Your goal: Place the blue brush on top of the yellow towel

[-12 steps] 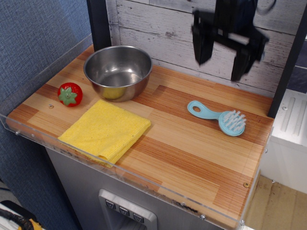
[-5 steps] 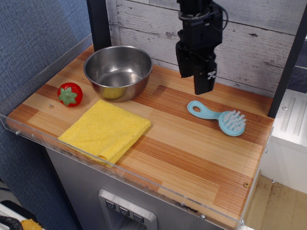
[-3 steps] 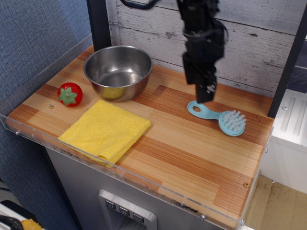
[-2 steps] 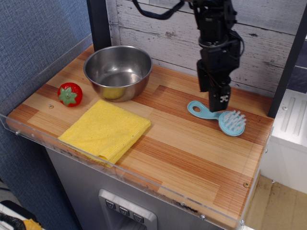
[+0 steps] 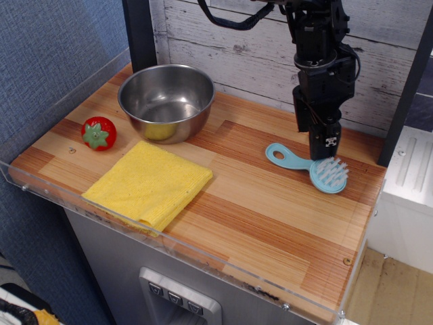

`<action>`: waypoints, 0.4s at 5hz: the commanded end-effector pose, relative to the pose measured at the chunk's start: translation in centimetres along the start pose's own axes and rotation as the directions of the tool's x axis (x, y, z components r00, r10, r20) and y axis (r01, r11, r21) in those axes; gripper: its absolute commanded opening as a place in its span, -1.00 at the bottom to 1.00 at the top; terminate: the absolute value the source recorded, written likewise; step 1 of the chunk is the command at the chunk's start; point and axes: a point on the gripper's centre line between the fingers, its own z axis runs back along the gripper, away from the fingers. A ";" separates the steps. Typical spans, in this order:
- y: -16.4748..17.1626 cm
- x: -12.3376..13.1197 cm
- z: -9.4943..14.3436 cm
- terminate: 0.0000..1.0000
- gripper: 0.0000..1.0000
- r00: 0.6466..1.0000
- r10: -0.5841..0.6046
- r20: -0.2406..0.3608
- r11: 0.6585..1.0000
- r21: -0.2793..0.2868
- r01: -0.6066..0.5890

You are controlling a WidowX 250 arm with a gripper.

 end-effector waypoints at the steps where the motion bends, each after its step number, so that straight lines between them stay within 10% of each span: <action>1: 1.3 -0.3 2.0 -1.00 1.00 0.991 -0.122 0.061 0.991 -0.043 0.124; 2: 1.3 -1.2 1.4 -1.00 1.00 0.980 -0.197 0.003 0.977 -0.088 0.196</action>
